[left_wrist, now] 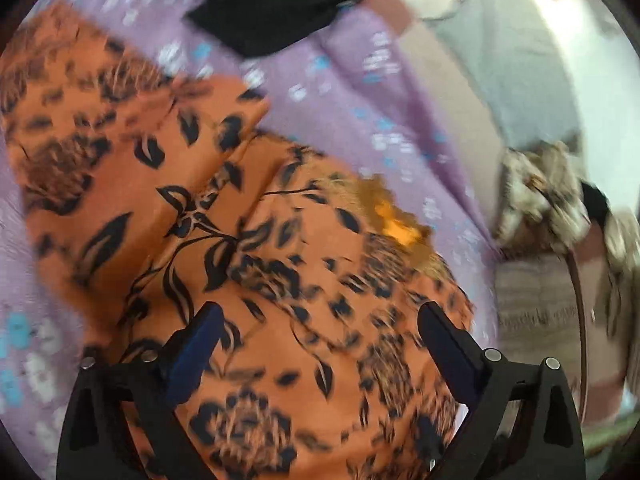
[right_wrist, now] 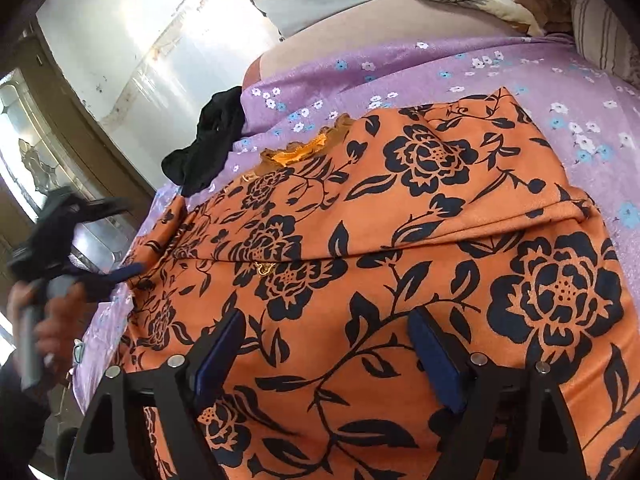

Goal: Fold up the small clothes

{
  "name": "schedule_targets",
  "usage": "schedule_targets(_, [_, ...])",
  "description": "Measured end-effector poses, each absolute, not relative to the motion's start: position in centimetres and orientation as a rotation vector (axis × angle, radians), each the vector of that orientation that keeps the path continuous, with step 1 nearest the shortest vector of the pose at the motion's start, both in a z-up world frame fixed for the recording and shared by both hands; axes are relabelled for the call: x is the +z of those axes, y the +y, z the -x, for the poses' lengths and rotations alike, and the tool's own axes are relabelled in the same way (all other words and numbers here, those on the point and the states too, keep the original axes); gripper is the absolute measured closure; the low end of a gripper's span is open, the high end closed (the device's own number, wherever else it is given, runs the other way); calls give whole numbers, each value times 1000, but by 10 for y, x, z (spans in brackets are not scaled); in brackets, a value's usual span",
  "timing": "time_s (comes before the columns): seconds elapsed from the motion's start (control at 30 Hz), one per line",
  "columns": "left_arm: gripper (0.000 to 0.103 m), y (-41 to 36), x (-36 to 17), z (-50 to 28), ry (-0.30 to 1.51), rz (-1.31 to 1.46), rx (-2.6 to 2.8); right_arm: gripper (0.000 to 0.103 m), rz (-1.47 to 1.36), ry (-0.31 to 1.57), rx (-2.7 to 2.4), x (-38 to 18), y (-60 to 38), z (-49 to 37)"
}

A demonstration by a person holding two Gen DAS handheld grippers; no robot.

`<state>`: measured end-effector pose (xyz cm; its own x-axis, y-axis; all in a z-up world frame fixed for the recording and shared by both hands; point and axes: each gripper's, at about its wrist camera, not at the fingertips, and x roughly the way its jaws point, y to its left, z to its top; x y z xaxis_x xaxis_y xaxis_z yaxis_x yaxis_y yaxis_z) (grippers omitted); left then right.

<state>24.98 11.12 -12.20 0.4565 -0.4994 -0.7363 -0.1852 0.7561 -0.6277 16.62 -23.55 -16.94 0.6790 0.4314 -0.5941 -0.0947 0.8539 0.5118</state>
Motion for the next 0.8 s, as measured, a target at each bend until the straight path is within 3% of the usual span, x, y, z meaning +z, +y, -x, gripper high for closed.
schedule_targets(0.2, [22, 115, -142, -262, 1130, 806, -112, 16, -521, 739, 342, -172, -242, -165])
schedule_targets(0.23, [46, 114, -142, -264, 1139, 770, -93, 16, -524, 737, 344, -173, -242, -165])
schedule_targets(0.27, [86, 114, -143, -266, 1167, 712, -54, 16, -530, 734, 348, -173, -242, -166])
schedule_targets(0.3, [97, 114, -147, -268, 1206, 677, -19, 16, -533, 732, 350, -173, -243, -165])
schedule_targets(0.4, [97, 118, -135, -259, 1168, 695, 7, 16, -541, 730, 354, -173, -246, -163])
schedule_targets(0.53, [97, 105, -84, -216, 987, 554, 5, 16, -544, 729, 355, -173, -247, -160])
schedule_targets(0.63, [96, 113, -106, -199, 1014, 567, 116, 16, -535, 736, 349, -172, -246, -160])
schedule_targets(0.7, [95, 115, -145, -209, 1158, 571, 115, 16, -532, 744, 348, -171, -245, -161])
schedule_targets(0.8, [91, 122, -139, -206, 1128, 603, 80, 15, -530, 750, 349, -170, -244, -161])
